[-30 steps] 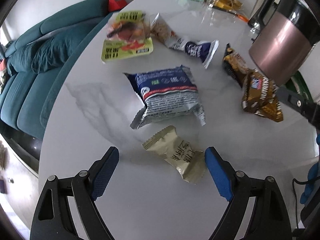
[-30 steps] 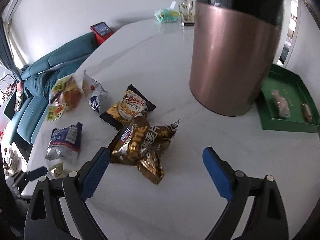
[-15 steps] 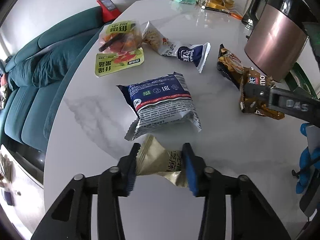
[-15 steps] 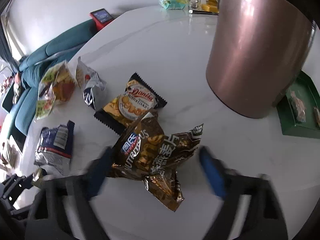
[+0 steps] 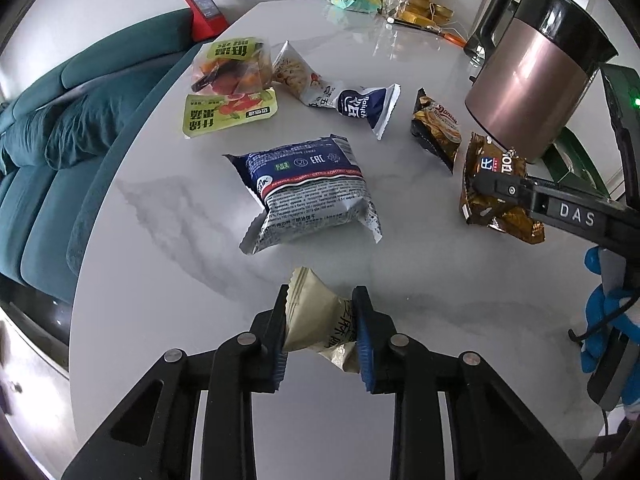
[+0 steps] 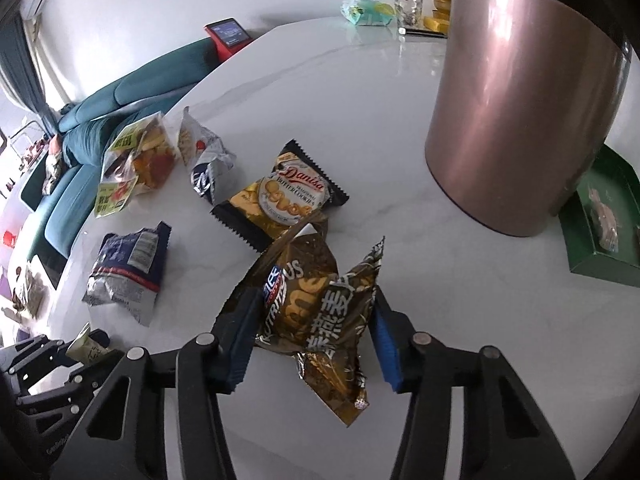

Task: Organize snacks
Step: 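Grasp the cream candy packet with left tool while right tool grasps the brown Nutrition bag, then carry the candy packet with left tool while right tool carries the brown bag to the tray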

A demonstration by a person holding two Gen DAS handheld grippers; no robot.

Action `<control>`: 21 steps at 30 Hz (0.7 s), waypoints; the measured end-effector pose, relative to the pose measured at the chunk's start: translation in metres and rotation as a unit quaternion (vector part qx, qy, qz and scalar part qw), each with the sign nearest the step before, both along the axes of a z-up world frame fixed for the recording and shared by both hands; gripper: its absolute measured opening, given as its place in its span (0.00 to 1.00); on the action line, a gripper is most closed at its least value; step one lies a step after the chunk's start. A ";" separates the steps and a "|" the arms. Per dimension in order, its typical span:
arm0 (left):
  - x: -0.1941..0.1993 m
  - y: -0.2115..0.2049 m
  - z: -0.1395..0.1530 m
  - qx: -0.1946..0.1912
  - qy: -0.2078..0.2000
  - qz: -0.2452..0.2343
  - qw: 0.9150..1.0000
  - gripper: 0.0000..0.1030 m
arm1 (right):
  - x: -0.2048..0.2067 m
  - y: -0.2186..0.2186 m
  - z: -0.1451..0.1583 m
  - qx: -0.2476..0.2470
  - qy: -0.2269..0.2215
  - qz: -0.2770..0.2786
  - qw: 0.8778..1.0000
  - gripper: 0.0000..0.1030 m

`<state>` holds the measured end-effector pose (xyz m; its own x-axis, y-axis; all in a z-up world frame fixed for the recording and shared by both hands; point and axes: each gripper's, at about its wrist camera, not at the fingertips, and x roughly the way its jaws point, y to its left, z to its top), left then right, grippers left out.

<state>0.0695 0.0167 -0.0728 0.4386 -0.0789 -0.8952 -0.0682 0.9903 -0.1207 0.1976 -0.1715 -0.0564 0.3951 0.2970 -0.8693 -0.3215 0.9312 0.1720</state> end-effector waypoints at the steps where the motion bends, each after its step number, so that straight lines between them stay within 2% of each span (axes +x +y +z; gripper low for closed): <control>1: 0.000 -0.001 0.000 -0.001 0.000 0.001 1.000 0.23 | -0.001 0.000 0.001 0.002 -0.001 0.002 1.000 0.25; 13: -0.015 0.006 0.021 -0.013 -0.026 0.008 1.000 0.23 | -0.034 -0.009 0.031 0.045 -0.022 0.033 0.998 0.22; 21: -0.026 -0.012 0.038 -0.003 -0.032 -0.026 0.999 0.23 | -0.073 -0.033 0.050 0.049 -0.019 0.070 0.996 0.22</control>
<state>0.0434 0.0046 -0.0350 0.4901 -0.1079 -0.8650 -0.0084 0.9917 -0.1285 0.1250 -0.2044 -0.0066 0.3755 0.4345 -0.8187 -0.4545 0.8561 0.2459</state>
